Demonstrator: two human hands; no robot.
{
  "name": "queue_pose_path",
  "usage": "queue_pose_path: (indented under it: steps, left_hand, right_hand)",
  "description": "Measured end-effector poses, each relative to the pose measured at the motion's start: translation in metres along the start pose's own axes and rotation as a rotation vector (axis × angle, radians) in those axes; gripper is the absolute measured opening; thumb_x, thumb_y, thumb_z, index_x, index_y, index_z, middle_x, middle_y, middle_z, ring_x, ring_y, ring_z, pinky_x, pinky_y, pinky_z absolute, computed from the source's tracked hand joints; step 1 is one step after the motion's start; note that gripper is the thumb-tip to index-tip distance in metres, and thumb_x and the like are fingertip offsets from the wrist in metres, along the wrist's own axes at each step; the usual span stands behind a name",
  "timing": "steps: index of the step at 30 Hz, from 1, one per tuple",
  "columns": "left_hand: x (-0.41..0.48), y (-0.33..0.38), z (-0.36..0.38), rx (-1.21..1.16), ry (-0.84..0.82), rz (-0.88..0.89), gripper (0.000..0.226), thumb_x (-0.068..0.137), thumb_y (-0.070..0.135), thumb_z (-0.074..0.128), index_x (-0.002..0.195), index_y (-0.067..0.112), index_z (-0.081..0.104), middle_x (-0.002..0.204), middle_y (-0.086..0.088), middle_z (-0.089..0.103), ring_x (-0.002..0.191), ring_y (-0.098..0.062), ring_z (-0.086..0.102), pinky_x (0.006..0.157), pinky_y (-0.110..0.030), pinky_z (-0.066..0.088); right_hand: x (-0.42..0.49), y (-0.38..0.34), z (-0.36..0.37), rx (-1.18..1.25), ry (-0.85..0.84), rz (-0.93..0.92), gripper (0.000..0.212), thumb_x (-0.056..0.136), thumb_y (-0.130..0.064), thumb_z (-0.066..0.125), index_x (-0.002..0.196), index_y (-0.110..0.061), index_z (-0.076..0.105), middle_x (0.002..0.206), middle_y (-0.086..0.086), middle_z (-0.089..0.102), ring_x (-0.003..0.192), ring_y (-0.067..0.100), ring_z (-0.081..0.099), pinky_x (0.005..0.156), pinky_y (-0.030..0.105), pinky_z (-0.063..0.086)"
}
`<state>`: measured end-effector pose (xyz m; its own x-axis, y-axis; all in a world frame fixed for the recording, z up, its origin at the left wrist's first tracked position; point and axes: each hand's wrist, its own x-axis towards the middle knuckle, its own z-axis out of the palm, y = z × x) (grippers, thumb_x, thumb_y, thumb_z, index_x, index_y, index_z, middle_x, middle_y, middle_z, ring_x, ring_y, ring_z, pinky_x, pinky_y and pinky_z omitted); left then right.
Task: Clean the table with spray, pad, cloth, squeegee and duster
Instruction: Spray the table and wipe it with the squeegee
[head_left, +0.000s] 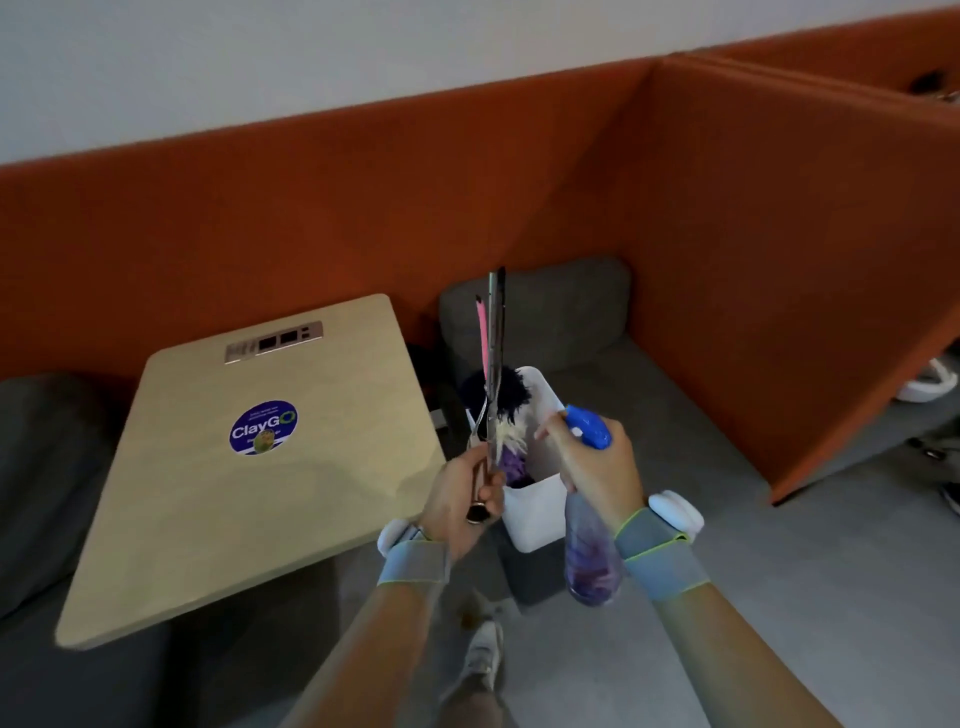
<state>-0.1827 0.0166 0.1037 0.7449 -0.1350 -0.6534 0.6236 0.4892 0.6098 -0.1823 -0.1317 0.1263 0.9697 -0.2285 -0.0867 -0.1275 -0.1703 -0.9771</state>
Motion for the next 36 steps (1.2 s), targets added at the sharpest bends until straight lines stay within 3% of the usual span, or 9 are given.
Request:
queue_pose_path:
  steps: [3, 9, 13, 18, 21, 27, 30, 32, 36]
  left_hand:
    - [0.025, 0.019, 0.017, -0.013, -0.059, -0.030, 0.032, 0.101, 0.027, 0.039, 0.073, 0.012, 0.044, 0.052, -0.002, 0.042, 0.029, -0.005, 0.031, 0.029, -0.012, 0.025]
    - [0.056, 0.065, 0.033, 0.057, -0.103, -0.120, 0.028, 0.100, 0.027, 0.041, 0.078, 0.012, 0.046, 0.054, -0.002, 0.042, 0.031, -0.006, 0.034, 0.030, -0.014, 0.027]
    - [0.067, 0.092, 0.038, 0.024, -0.167, -0.189, 0.030, 0.100, 0.029, 0.043, 0.075, 0.012, 0.046, 0.056, -0.002, 0.038, 0.031, -0.006, 0.031, 0.029, -0.014, 0.026]
    - [0.088, 0.113, 0.045, -0.026, -0.231, -0.265, 0.029, 0.099, 0.034, 0.041, 0.078, 0.014, 0.044, 0.056, -0.002, 0.038, 0.030, -0.005, 0.030, 0.028, -0.013, 0.025]
    - [0.106, 0.105, 0.043, -0.005, -0.177, -0.298, 0.031, 0.099, 0.035, 0.040, 0.076, 0.016, 0.043, 0.054, -0.002, 0.039, 0.030, -0.005, 0.030, 0.029, -0.013, 0.024]
    - [0.143, 0.070, 0.034, 0.052, 0.020, -0.294, 0.039, 0.101, 0.034, 0.038, 0.070, 0.012, 0.047, 0.048, -0.003, 0.042, 0.029, -0.008, 0.034, 0.031, -0.014, 0.028]
    - [0.161, 0.053, 0.035, 0.072, 0.071, -0.282, 0.040, 0.103, 0.028, 0.036, 0.069, 0.010, 0.050, 0.042, -0.001, 0.045, 0.028, -0.009, 0.040, 0.033, -0.013, 0.031]
    - [0.172, 0.046, 0.037, 0.067, 0.122, -0.276, 0.035, 0.102, 0.026, 0.038, 0.072, 0.012, 0.050, 0.040, 0.000, 0.049, 0.030, -0.009, 0.045, 0.033, -0.013, 0.033]
    - [0.197, 0.021, 0.038, 0.186, 0.222, -0.210, 0.031, 0.102, 0.027, 0.037, 0.079, 0.019, 0.055, 0.083, -0.018, 0.063, 0.055, -0.010, 0.057, 0.050, -0.022, 0.045]
  right_hand:
    - [0.032, -0.016, 0.004, -0.010, 0.031, -0.050, 0.026, 0.089, -0.027, 0.062, 0.069, -0.011, 0.069, 0.035, -0.010, 0.044, 0.038, 0.007, 0.041, 0.054, 0.025, 0.038]
    - [0.102, -0.022, 0.023, 0.077, 0.153, -0.080, 0.049, 0.084, -0.044, 0.062, 0.075, 0.004, 0.060, 0.048, 0.010, 0.035, 0.051, 0.024, 0.032, 0.056, 0.036, 0.034]
    - [0.133, -0.024, 0.036, 0.093, 0.229, -0.037, 0.030, 0.093, -0.025, 0.062, 0.069, -0.007, 0.068, 0.040, -0.009, 0.044, 0.047, 0.014, 0.039, 0.056, 0.030, 0.036]
    - [0.153, -0.012, 0.051, 0.061, 0.284, -0.046, 0.028, 0.095, -0.017, 0.060, 0.070, -0.006, 0.068, 0.053, -0.005, 0.057, 0.050, 0.004, 0.046, 0.060, 0.023, 0.039]
    - [0.154, 0.006, 0.058, 0.100, 0.267, -0.051, 0.025, 0.093, -0.018, 0.061, 0.073, -0.003, 0.062, 0.063, 0.014, 0.053, 0.055, 0.016, 0.044, 0.059, 0.033, 0.039]
    - [0.153, 0.039, 0.063, -0.032, 0.066, -0.057, 0.012, 0.085, -0.030, 0.058, 0.085, -0.019, 0.063, 0.082, -0.005, 0.064, 0.077, 0.009, 0.058, 0.077, 0.032, 0.048]
    - [0.151, 0.053, 0.063, -0.099, 0.008, -0.021, 0.008, 0.086, -0.025, 0.060, 0.092, -0.019, 0.061, 0.079, -0.006, 0.063, 0.070, 0.013, 0.057, 0.075, 0.041, 0.051]
    - [0.152, 0.061, 0.062, -0.140, -0.028, -0.009, 0.009, 0.088, -0.013, 0.060, 0.094, -0.019, 0.059, 0.074, -0.008, 0.061, 0.066, 0.009, 0.055, 0.071, 0.036, 0.050]
    - [0.154, 0.078, 0.059, -0.280, -0.052, 0.031, 0.024, 0.086, -0.007, 0.067, 0.096, -0.027, 0.060, 0.075, -0.010, 0.064, 0.064, 0.008, 0.061, 0.069, 0.030, 0.053]
